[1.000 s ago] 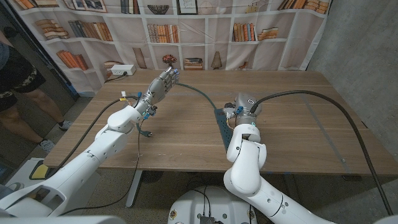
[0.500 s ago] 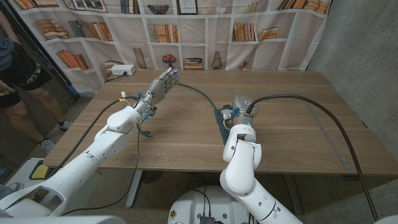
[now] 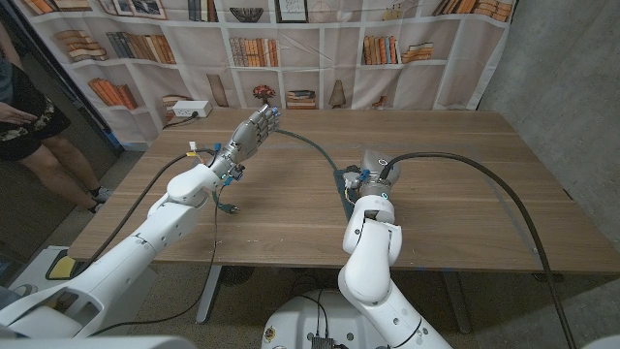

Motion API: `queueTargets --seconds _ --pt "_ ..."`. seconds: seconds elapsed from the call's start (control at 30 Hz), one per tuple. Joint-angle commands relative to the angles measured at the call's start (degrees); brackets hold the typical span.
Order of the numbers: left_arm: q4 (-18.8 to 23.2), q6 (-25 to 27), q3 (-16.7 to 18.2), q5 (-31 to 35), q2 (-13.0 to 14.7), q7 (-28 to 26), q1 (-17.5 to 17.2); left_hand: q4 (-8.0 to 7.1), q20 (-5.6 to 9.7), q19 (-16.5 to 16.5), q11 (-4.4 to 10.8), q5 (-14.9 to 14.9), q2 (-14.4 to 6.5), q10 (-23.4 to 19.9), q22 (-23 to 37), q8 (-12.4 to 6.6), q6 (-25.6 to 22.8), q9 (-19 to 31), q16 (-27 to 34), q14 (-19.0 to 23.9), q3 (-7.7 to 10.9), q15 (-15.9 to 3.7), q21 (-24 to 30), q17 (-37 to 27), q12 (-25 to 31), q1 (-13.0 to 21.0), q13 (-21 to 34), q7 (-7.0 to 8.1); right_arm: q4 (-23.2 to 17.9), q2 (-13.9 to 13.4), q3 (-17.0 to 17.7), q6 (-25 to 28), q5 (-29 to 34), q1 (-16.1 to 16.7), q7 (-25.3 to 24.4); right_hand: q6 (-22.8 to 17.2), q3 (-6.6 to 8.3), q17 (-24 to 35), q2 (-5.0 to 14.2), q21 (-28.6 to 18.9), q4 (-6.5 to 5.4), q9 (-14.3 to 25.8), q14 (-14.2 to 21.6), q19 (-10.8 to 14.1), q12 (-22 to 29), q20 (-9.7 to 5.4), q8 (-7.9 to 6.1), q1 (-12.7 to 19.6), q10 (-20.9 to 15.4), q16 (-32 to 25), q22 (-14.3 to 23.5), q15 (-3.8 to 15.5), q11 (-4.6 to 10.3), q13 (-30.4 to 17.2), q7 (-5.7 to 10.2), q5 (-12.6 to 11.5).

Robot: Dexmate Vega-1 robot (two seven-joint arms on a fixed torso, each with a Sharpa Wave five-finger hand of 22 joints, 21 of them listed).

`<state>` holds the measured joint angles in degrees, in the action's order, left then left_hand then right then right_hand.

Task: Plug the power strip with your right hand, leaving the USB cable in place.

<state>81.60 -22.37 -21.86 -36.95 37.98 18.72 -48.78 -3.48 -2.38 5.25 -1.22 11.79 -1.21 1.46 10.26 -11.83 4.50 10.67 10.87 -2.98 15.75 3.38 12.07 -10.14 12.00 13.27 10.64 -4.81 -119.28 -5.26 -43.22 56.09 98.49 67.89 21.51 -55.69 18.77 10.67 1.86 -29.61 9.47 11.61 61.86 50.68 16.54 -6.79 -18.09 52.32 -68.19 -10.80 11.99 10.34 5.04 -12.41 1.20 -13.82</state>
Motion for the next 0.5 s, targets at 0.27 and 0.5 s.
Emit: queueTargets --seconds 0.27,0.5 --pt "-0.03 0.42 -0.21 0.39 -0.10 -0.41 0.42 0.19 -0.15 0.26 -0.05 -0.35 0.41 -0.29 0.25 0.19 -0.44 0.14 -0.20 0.50 0.20 0.12 -0.15 -0.19 -0.07 0.34 0.21 -0.22 1.61 1.50 1.24 -2.27 -0.52 0.43 -0.66 -9.01 3.34 -0.06 0.98 -0.23 -0.38 0.11 -0.26 -1.28 0.27 -2.80 -0.25 0.66 -6.07 0.40 -0.02 2.64 5.97 -0.50 8.12 -1.09" --pt "-0.19 0.49 -0.37 0.42 -0.26 -0.26 0.68 0.21 -0.20 0.31 0.07 -0.39 0.36 -0.34 0.26 0.21 -0.45 0.14 -0.21 0.48 0.18 0.05 -0.17 -0.19 -0.08 0.40 0.21 -0.21 2.38 1.70 1.22 -1.96 -0.17 -0.07 0.61 -9.01 3.64 -0.03 1.01 -0.33 -0.39 0.12 -0.51 -1.44 0.26 -2.75 -0.24 0.49 -6.14 0.40 -0.09 2.63 5.98 -0.61 8.07 -1.41"
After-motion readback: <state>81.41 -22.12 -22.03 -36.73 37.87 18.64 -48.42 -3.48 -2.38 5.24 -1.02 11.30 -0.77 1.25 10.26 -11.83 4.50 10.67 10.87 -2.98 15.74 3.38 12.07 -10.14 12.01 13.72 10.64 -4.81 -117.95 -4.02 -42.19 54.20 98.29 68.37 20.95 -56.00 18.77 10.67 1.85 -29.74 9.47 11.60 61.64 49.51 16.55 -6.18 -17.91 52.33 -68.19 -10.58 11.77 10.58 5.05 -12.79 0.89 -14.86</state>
